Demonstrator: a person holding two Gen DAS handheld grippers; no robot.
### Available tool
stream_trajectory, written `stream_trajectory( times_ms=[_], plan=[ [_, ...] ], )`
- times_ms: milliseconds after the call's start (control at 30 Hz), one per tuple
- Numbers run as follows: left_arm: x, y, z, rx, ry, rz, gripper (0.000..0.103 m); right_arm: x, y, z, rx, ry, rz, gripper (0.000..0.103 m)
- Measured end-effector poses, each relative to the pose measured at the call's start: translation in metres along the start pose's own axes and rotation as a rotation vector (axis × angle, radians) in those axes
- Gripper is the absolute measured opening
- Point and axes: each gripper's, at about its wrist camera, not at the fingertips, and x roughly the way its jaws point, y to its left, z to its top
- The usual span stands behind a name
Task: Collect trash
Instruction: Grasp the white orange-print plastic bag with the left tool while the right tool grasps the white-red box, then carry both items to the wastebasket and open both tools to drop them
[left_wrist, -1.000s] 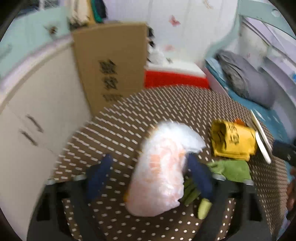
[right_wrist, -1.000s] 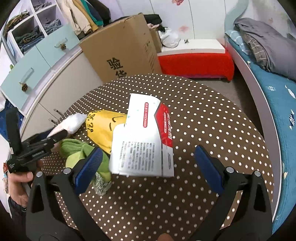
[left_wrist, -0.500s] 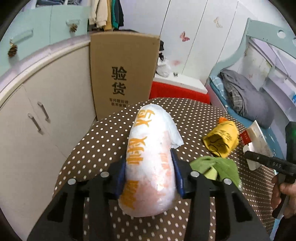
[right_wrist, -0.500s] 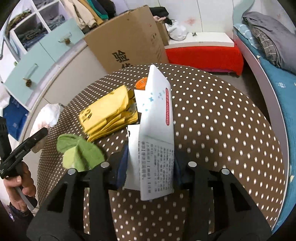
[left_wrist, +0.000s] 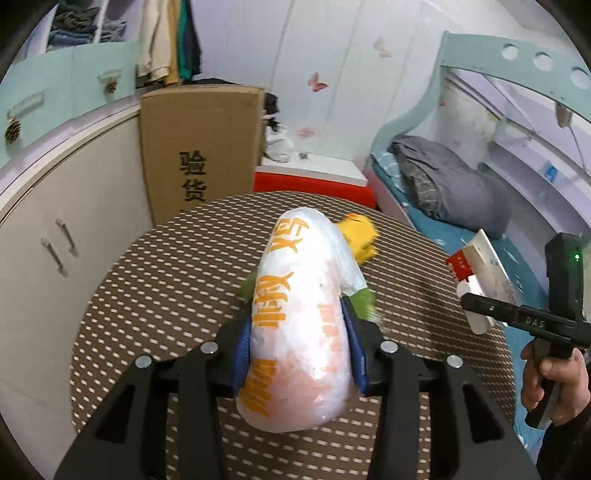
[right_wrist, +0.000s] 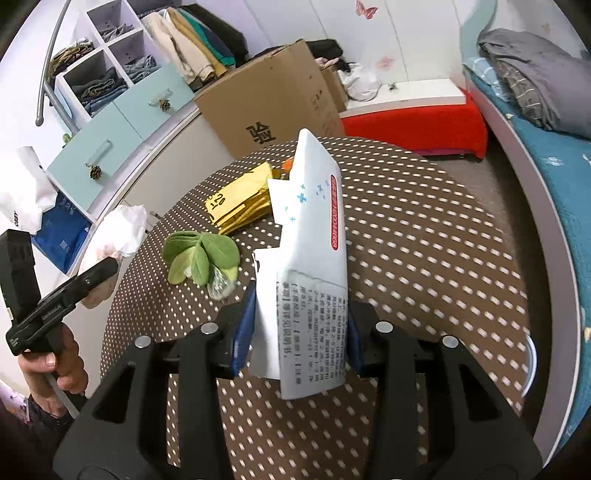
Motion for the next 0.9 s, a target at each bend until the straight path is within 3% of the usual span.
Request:
stream_trajectory(
  times_ms=[333, 500, 667, 733, 900],
  plan=[
    [-0.008, -0.081, -0.002, 0.079, -0.009, -0.097, 0.043, -0.089, -0.039, -0.001, 0.057, -0.152, 0.033, 0.041],
    [-0.002, -0.129, -0.001, 0.116, -0.013, -0.152, 0.043, -0.119, -0.086, -0.011, 0.113, -0.178, -0.100, 0.042],
    [0.017, -0.172, -0.002, 0.156, 0.024, -0.197, 0.043, -0.120, -0.153, -0.036, 0.252, -0.158, -0.211, 0.043],
    [0.026, -0.190, -0.002, 0.176, 0.040, -0.207, 0.043, -0.108, -0.186, -0.049, 0.321, -0.122, -0.267, 0.043],
    [0.045, -0.224, -0.002, 0.227, 0.069, -0.226, 0.043, -0.069, -0.250, -0.074, 0.450, -0.029, -0.315, 0.045]
  ],
)
